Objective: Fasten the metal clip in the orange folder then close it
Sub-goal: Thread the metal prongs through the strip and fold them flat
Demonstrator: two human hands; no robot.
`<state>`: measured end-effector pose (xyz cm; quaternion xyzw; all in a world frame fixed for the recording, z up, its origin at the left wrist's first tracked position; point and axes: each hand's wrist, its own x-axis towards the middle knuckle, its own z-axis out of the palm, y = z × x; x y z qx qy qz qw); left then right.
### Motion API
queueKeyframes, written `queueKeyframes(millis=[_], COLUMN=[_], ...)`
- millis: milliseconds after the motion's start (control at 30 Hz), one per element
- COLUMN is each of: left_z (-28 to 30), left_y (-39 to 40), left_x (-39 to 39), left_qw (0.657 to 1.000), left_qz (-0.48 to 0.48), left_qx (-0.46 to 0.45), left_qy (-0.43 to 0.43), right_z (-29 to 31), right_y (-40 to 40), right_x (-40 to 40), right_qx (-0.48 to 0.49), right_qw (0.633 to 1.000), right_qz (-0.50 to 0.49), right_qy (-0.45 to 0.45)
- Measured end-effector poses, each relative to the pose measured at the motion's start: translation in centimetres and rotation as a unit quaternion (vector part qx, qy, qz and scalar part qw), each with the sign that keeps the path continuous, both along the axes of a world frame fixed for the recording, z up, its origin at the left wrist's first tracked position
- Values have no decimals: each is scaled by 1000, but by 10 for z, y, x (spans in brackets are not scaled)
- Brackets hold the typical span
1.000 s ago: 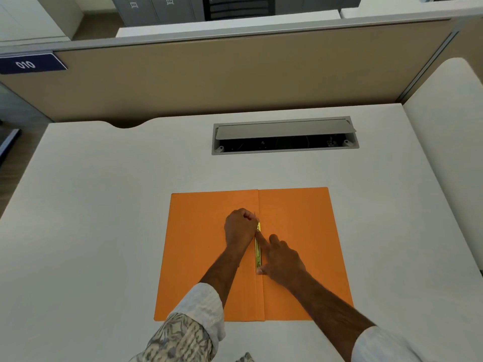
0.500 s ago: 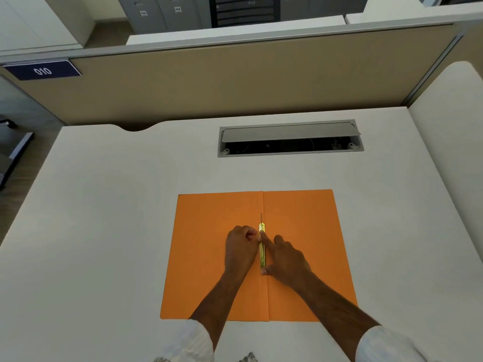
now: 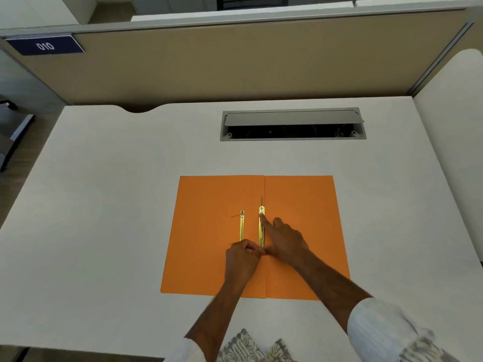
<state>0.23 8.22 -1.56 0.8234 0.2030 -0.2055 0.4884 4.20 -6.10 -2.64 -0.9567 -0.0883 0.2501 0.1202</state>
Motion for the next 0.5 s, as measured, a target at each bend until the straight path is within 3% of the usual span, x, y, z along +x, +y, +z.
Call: queueKeyframes(millis=[500], left_z=[3], left_y=[-8], left_x=[-18], left_qw=[997], left_qz=[13], left_qx=[55], left_qy=[-56], right_z=[-4], right_y=[2], right_x=[-2], right_qx=[25], right_qw=[999], right_qz=[-35], right_qy=[-16])
